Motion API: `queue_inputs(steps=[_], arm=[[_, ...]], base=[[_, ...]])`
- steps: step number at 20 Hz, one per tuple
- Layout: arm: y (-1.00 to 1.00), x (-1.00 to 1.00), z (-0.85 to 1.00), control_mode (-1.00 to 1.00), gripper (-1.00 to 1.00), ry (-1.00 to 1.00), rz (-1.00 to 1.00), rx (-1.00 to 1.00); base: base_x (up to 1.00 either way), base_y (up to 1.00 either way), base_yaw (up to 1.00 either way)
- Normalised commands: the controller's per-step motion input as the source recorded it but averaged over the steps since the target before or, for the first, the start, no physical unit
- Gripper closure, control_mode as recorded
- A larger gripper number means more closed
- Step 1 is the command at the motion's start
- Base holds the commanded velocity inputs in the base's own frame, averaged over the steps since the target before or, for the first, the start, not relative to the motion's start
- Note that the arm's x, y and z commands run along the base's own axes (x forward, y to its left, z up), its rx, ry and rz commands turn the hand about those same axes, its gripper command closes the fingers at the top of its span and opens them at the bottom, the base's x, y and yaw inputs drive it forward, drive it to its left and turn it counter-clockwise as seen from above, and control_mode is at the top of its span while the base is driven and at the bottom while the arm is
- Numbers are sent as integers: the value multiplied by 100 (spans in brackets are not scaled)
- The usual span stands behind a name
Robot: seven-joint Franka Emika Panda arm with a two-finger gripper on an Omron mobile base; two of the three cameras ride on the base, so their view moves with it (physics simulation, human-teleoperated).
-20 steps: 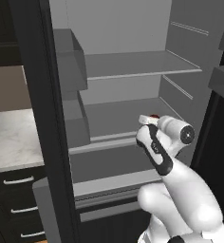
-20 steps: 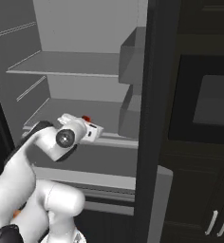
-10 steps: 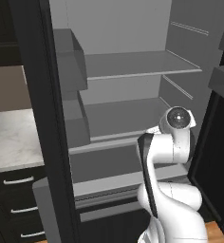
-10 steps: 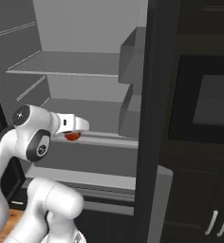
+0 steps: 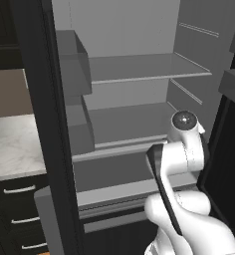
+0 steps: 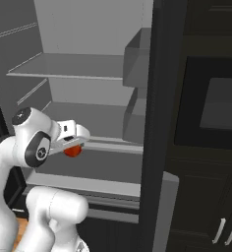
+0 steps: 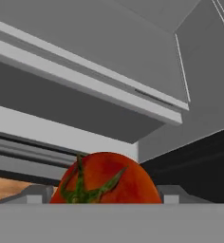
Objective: Place the cold items (mushroom and tomato) from the fridge in one tupperware on the dining counter. Place the warm items (kebab skewer and hot dog) in the stove area in another tupperware.
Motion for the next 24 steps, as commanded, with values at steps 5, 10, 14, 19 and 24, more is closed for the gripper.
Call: queue_inputs(steps=[5, 10, 14, 19, 24], arm=[[0, 0, -26, -100, 100, -2, 17, 1], [0, -1, -17, -100, 100, 0, 15, 0], [0, -1, -4, 100, 100, 0, 4, 0], [0, 0, 0, 100, 100, 0, 0, 0], [0, 0, 0, 100, 100, 0, 0, 0]], base=[[0, 0, 0], [0, 0, 0], [-8, 0, 13], [-34, -1, 25], [-75, -23, 20]])
